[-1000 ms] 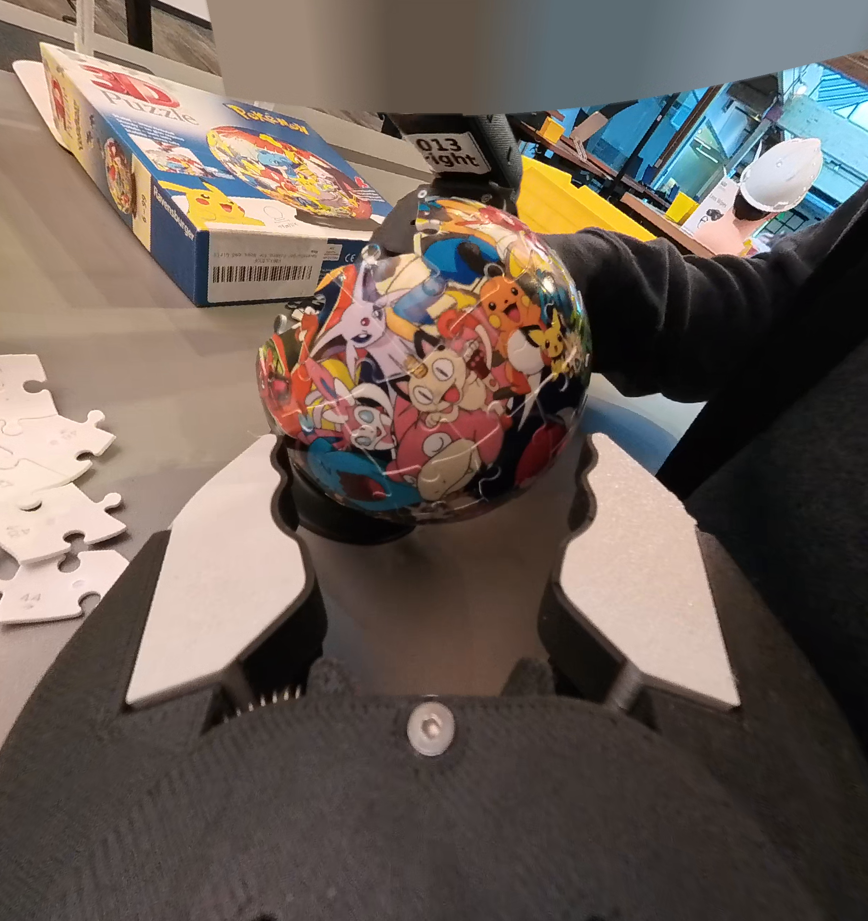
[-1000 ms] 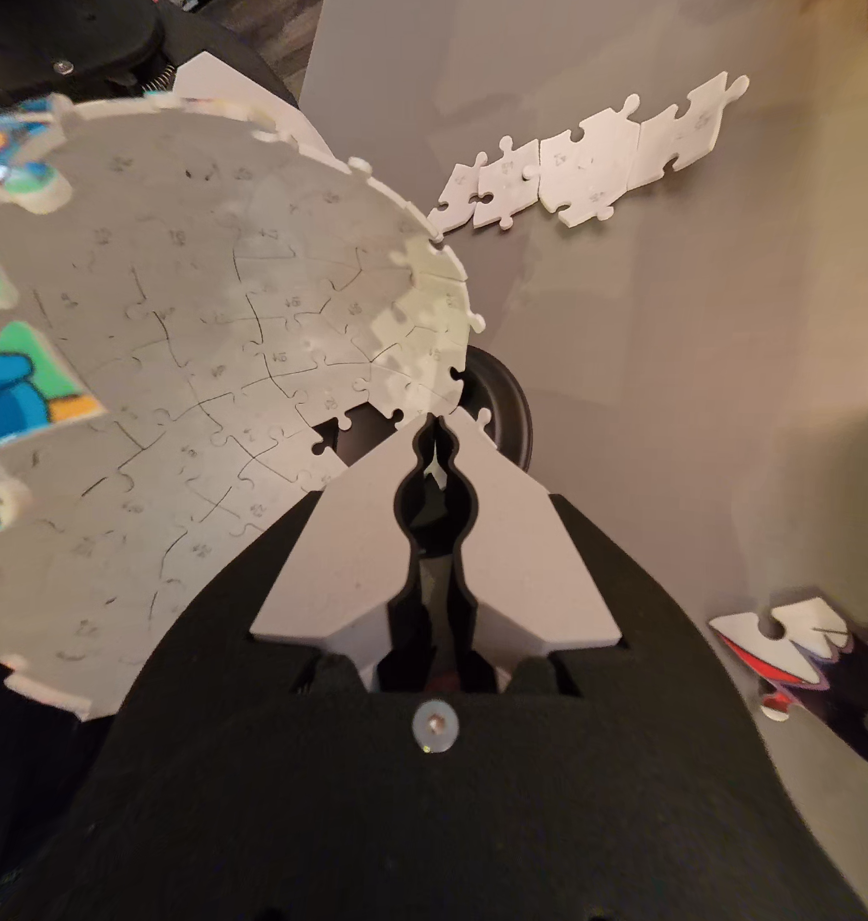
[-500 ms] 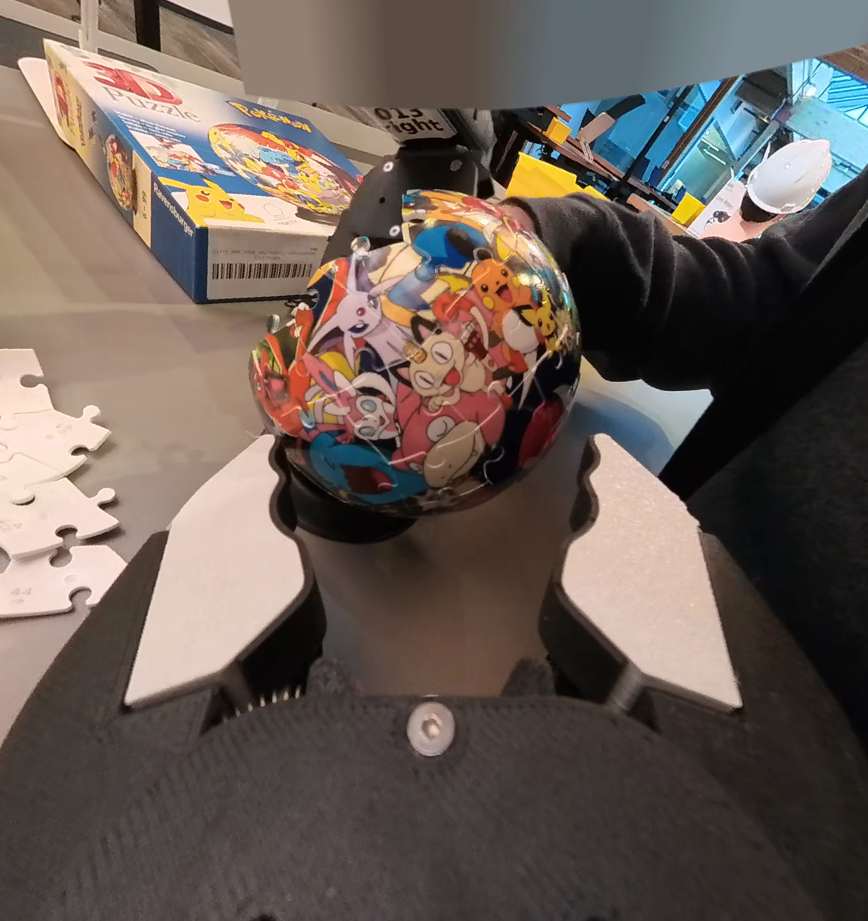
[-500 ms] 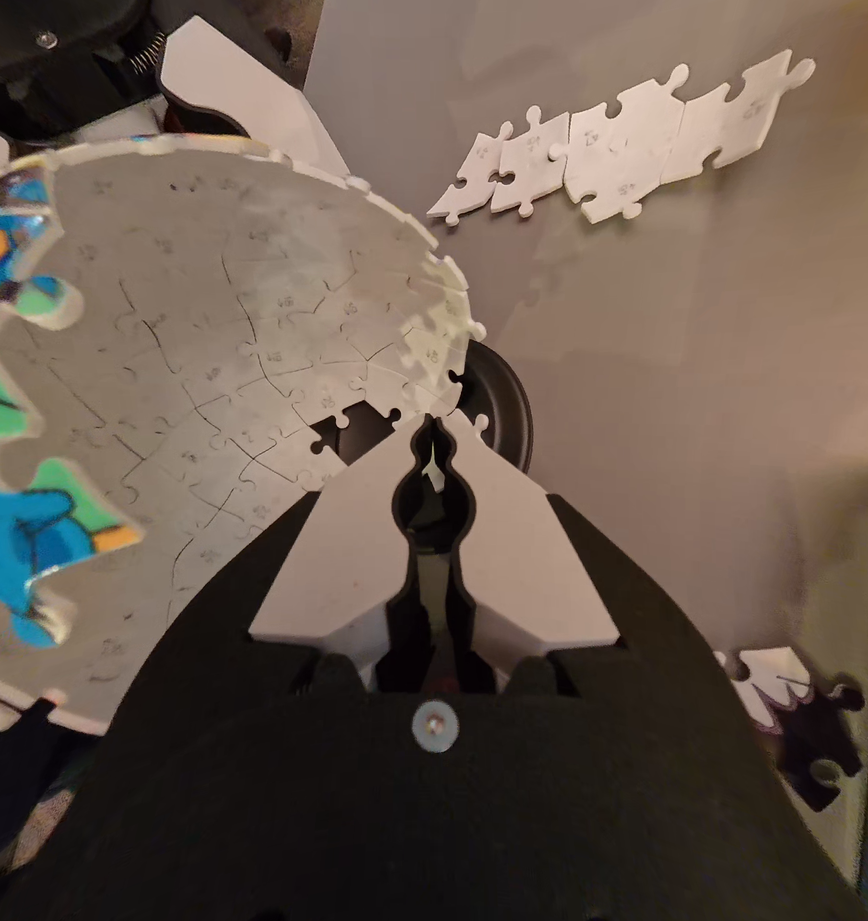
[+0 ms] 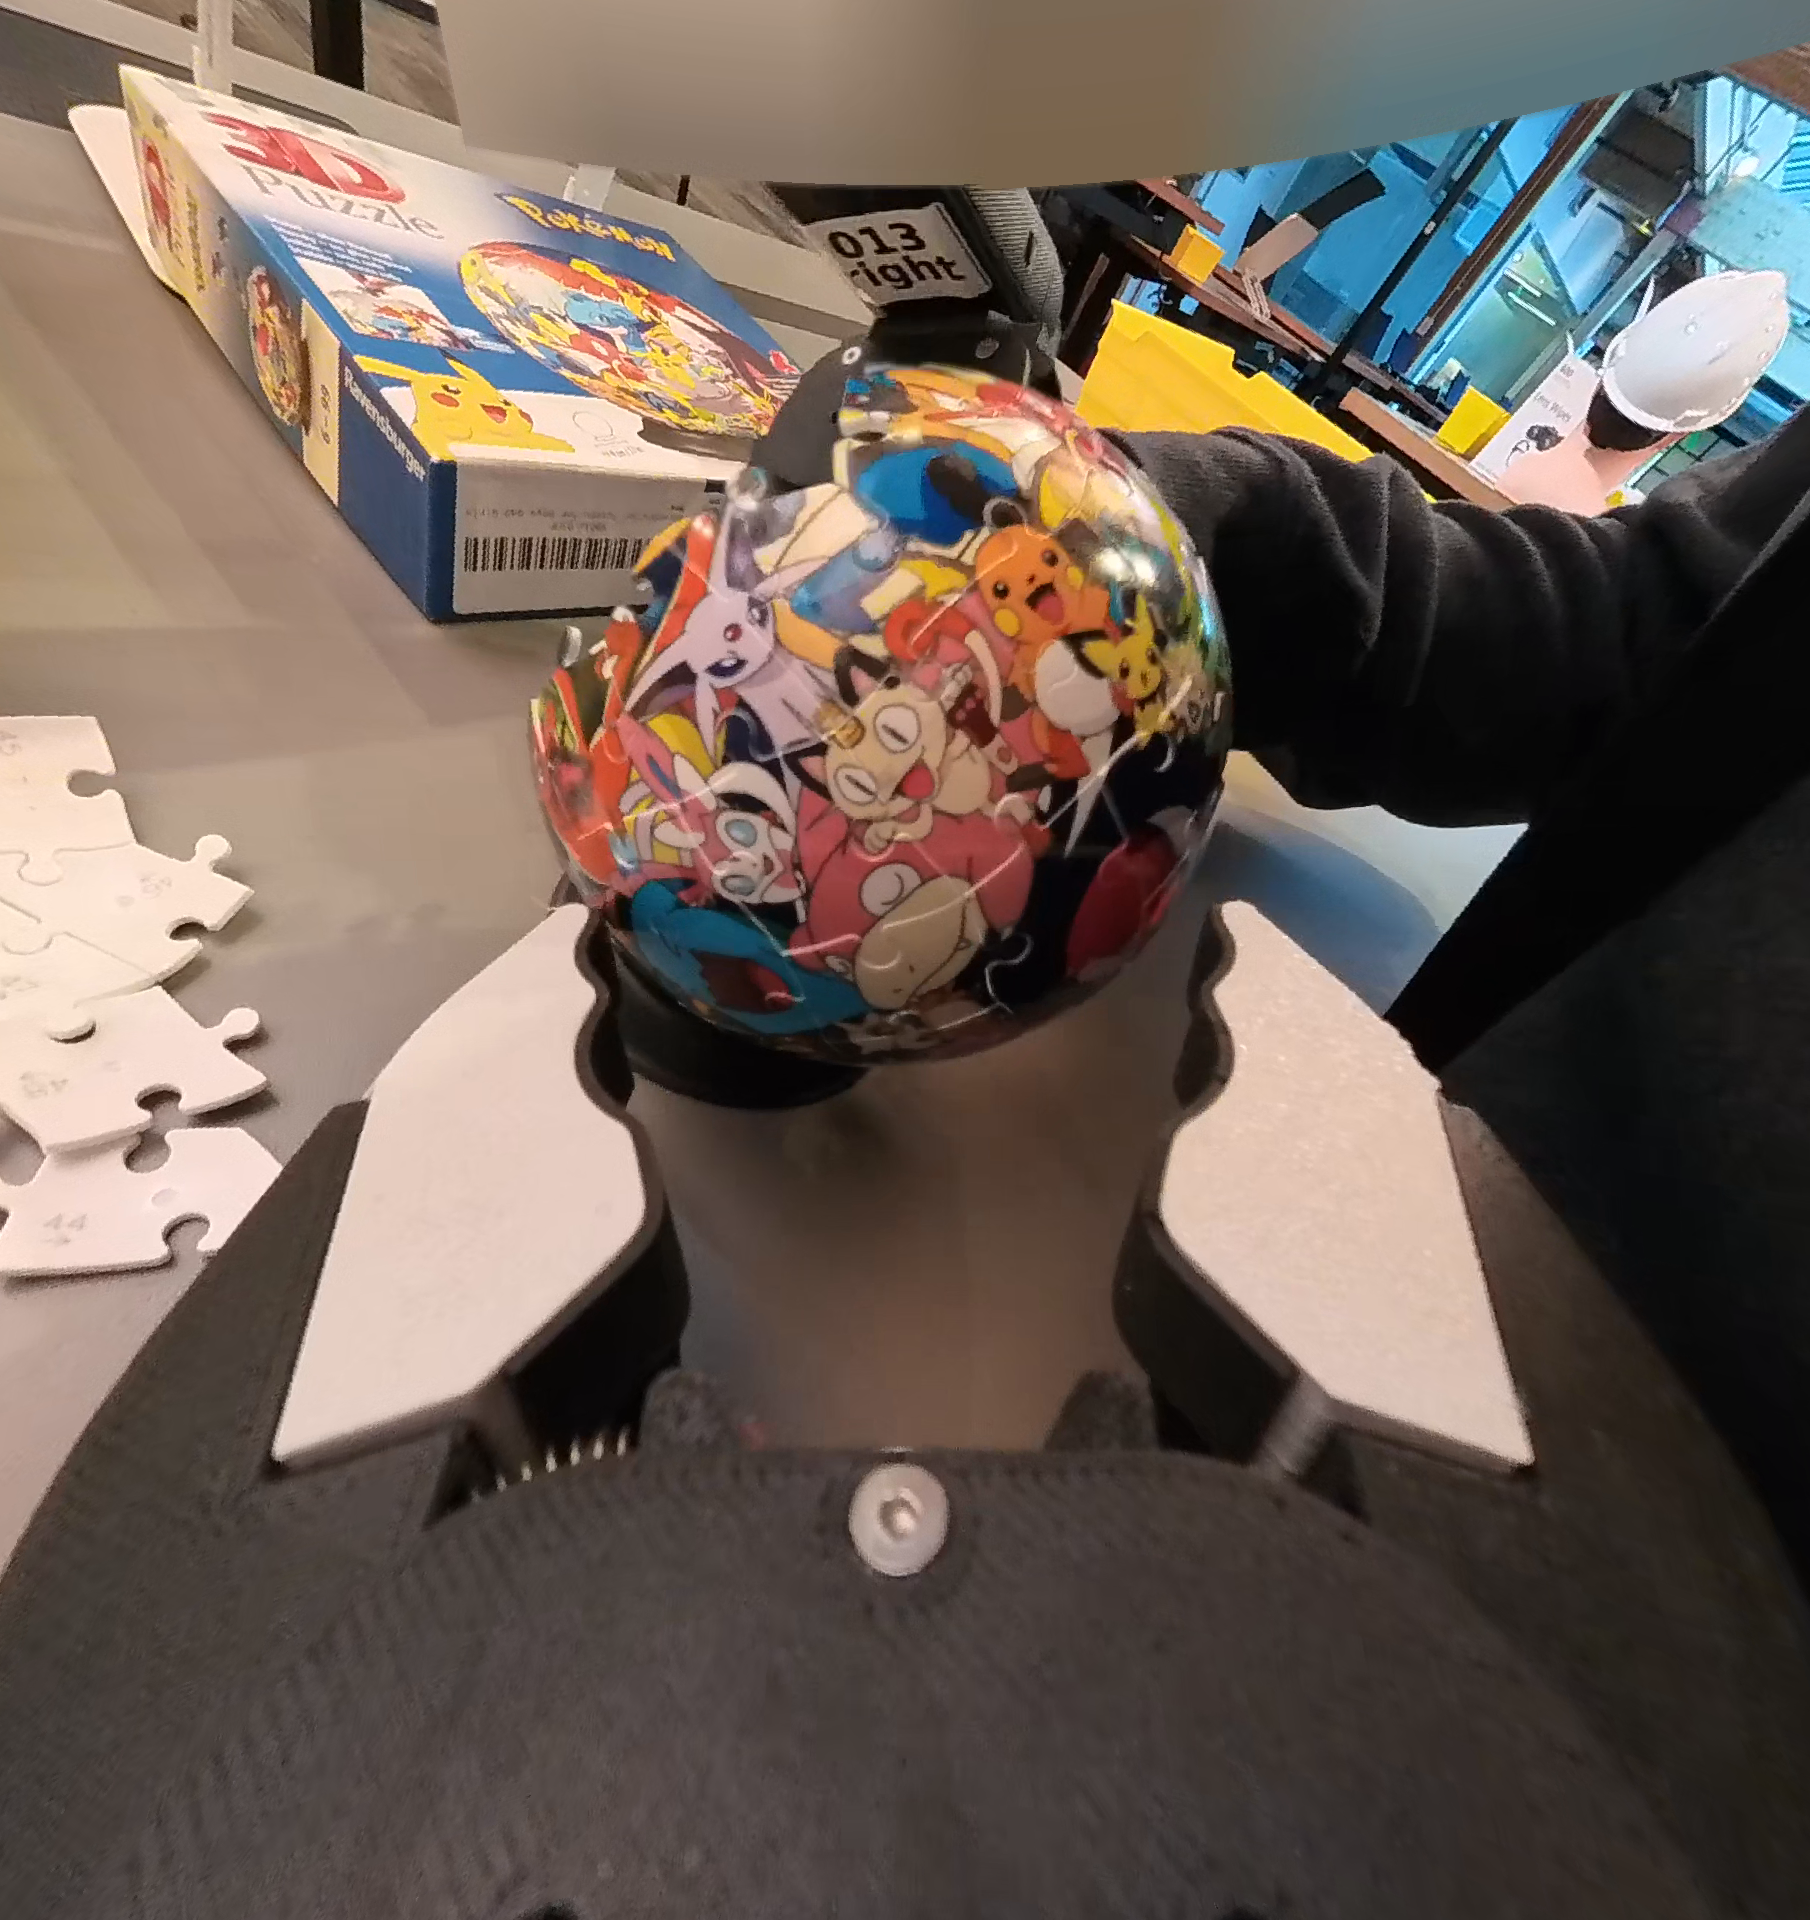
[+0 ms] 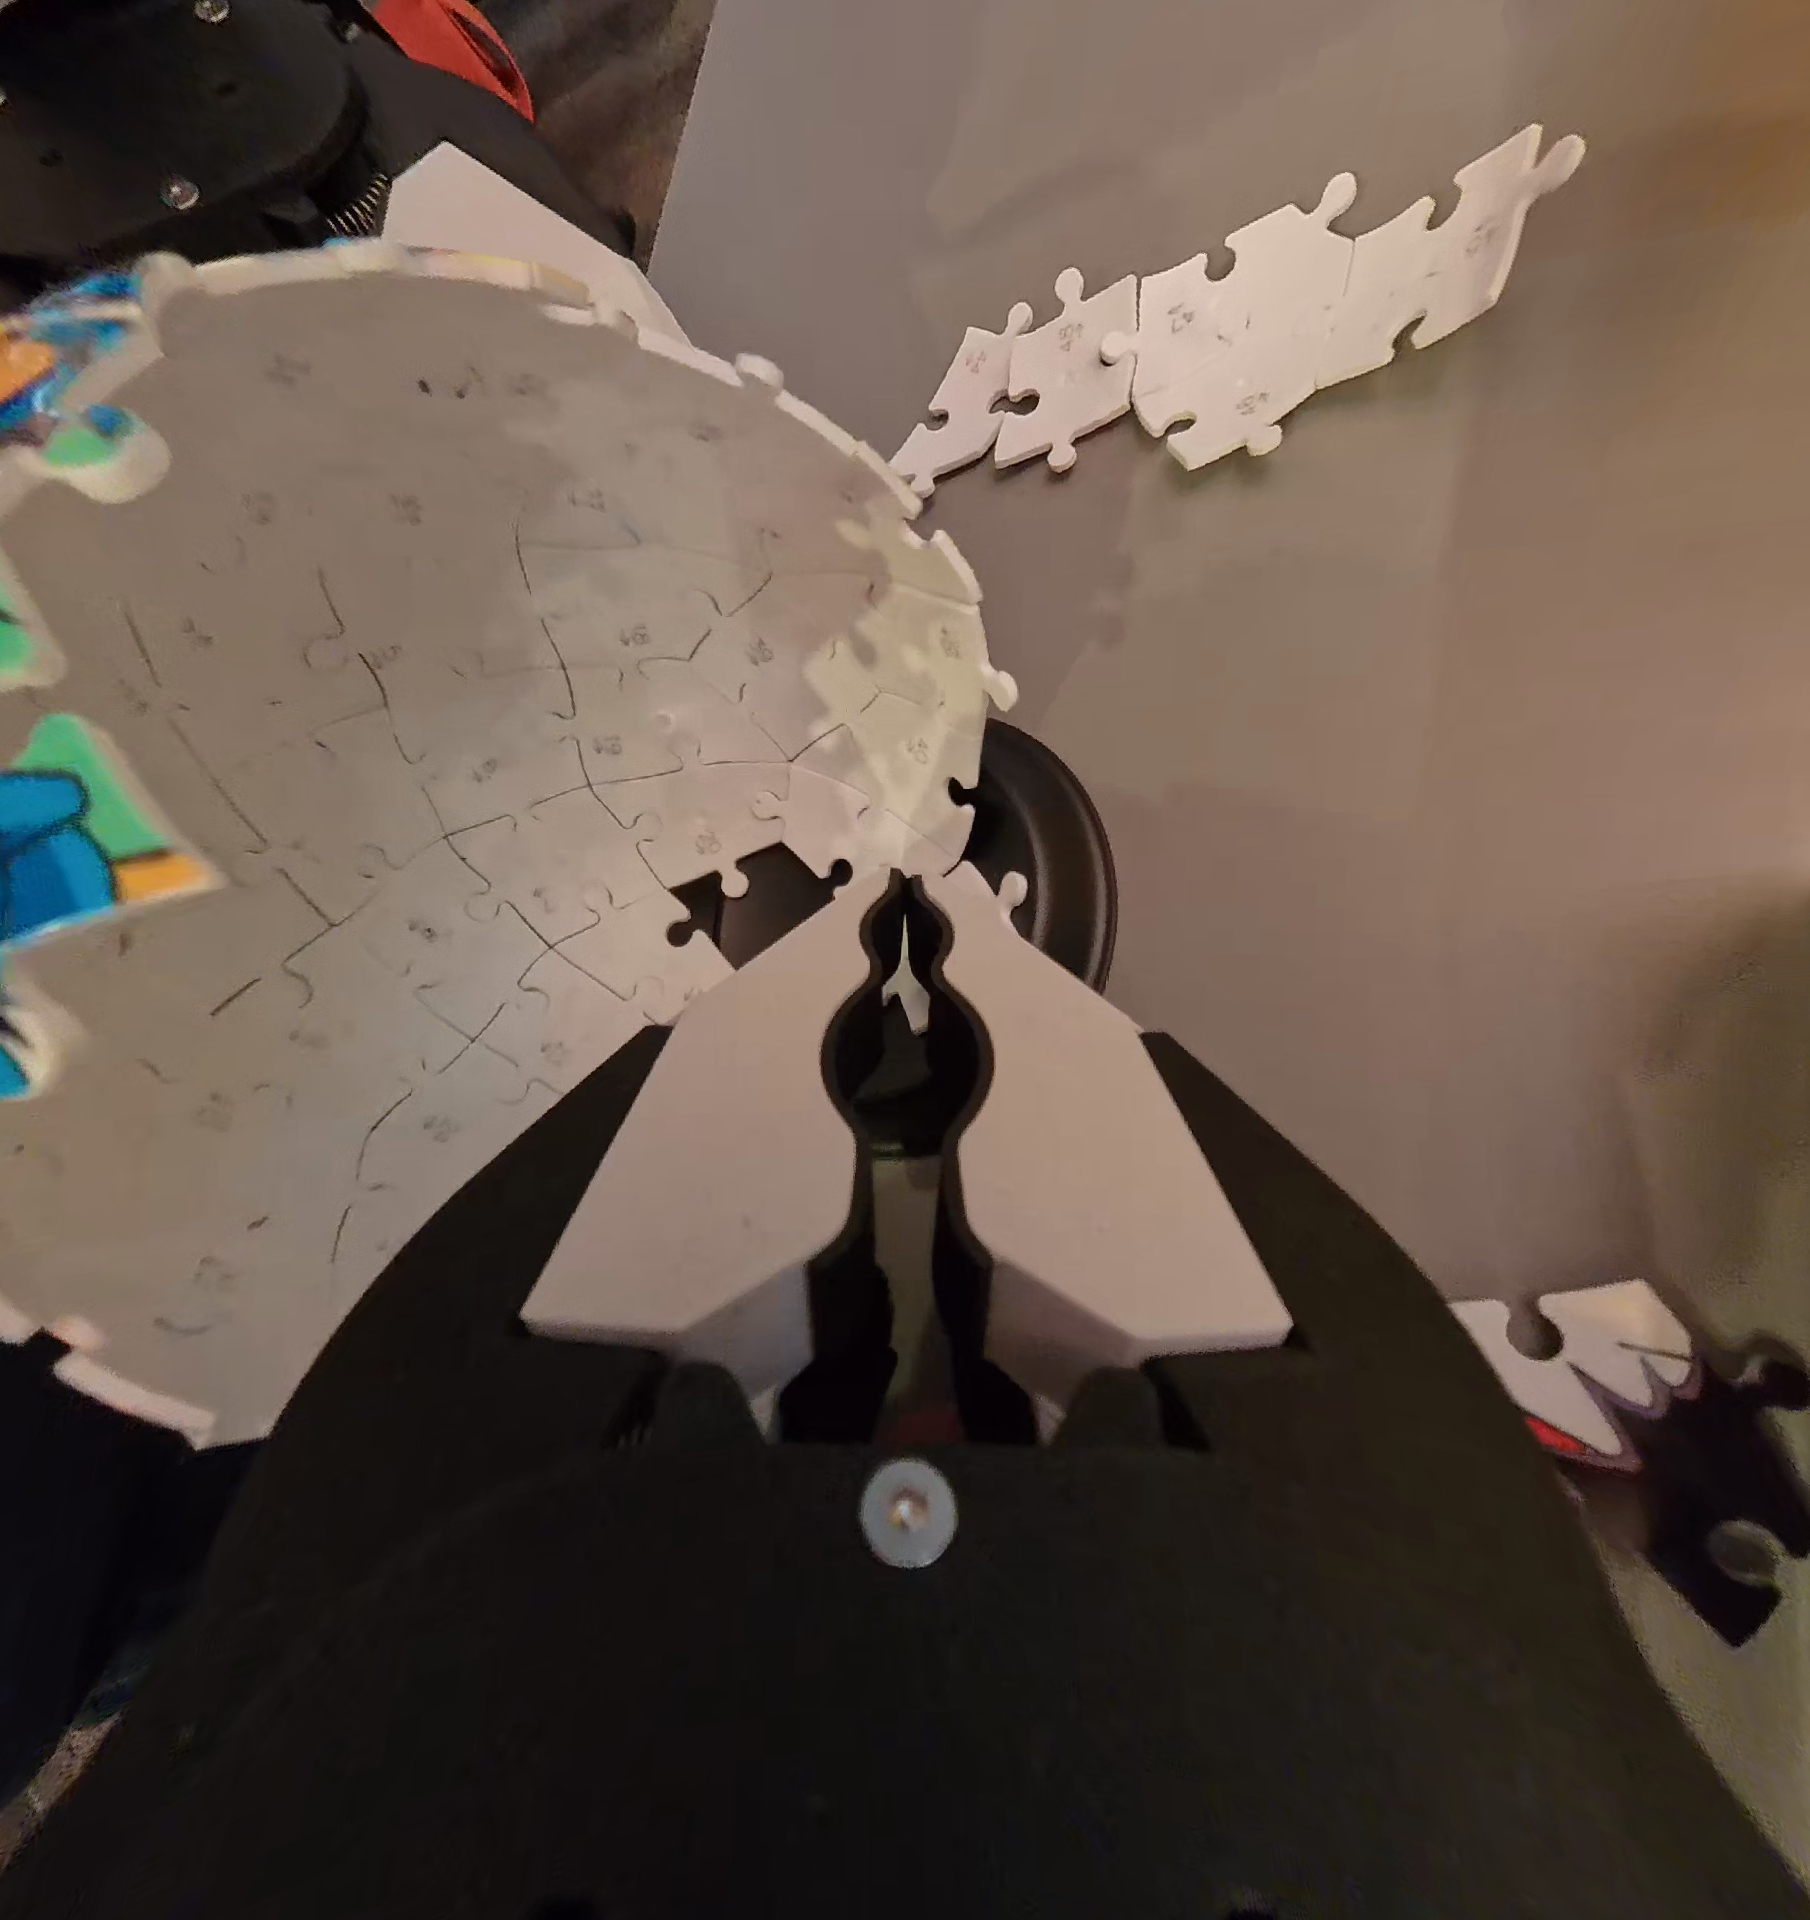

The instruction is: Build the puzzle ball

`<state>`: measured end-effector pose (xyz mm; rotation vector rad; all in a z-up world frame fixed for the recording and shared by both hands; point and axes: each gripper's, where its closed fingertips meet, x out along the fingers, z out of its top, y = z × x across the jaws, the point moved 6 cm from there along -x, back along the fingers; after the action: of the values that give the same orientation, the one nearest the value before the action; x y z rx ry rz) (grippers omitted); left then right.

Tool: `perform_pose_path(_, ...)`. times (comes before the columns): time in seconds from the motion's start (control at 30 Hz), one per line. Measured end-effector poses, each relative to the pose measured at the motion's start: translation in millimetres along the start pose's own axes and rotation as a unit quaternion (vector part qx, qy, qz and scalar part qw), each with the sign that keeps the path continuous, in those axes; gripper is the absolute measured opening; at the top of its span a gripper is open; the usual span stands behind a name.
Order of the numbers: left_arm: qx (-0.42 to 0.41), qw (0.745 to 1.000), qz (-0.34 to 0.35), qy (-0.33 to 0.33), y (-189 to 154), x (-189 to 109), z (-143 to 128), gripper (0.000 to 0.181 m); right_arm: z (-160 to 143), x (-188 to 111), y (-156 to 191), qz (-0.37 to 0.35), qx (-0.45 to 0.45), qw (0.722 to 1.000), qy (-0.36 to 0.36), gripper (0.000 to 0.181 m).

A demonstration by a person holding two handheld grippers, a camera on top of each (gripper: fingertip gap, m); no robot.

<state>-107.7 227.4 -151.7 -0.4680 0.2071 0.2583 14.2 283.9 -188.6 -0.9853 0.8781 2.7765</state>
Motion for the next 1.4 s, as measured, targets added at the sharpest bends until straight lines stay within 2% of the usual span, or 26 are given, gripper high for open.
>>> perform_pose_path(0.37, 0.002, 1.0, 0.0, 0.005, -0.4, 3.2, 0.4, 0.103, -3.5, -2.9, 0.8, -0.003, 0.011, 1.0, -0.004, 0.0)
perform_pose_path(1.03, -0.012, 1.0, -0.001, 0.004, 4.1, 6.9, 5.1, 0.102, 1.3, -2.8, -10.5, 0.057, 0.106, 0.993, 0.005, 0.0)
perform_pose_path(1.4, -0.016, 1.0, 0.006, 0.006, 7.7, 12.7, 8.7, 0.104, 4.4, -2.2, -15.1, 0.055, 0.14, 0.988, 0.029, 0.0)
